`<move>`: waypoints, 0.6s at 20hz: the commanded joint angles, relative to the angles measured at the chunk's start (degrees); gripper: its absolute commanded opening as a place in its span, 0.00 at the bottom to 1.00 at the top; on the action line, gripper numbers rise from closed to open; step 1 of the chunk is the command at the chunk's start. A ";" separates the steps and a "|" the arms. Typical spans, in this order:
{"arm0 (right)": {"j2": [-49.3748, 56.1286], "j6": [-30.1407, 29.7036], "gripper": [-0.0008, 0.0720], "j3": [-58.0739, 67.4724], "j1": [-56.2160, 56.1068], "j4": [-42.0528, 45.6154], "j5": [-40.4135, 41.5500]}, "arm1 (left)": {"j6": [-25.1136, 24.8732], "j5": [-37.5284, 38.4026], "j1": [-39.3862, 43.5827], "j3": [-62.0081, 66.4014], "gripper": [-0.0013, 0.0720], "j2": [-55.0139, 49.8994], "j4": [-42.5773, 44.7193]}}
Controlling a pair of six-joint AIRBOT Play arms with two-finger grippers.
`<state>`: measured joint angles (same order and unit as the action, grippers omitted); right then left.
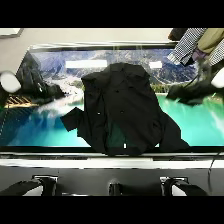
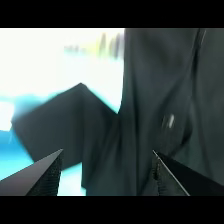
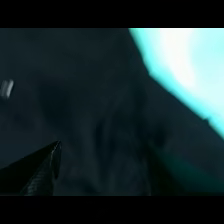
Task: Fold the clothes and pants, and hang the long-sleeved shirts on hangers.
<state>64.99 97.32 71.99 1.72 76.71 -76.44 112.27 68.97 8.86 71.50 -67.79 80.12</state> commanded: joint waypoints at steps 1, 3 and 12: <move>-12.11 7.72 0.82 -19.54 -10.80 0.46 3.80 | 7.58 -3.87 6.51 -16.59 0.86 10.67 1.36; -13.92 12.20 0.82 -25.73 -17.31 0.46 4.90 | 8.20 -4.02 10.08 -20.41 0.86 12.35 1.36; -5.73 22.45 0.82 -32.46 -38.07 7.21 15.08 | 8.17 -6.01 15.28 -21.35 0.86 12.13 1.38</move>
<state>56.01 117.12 40.77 -31.92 81.89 -63.33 120.16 63.61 23.33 50.68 -55.92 81.41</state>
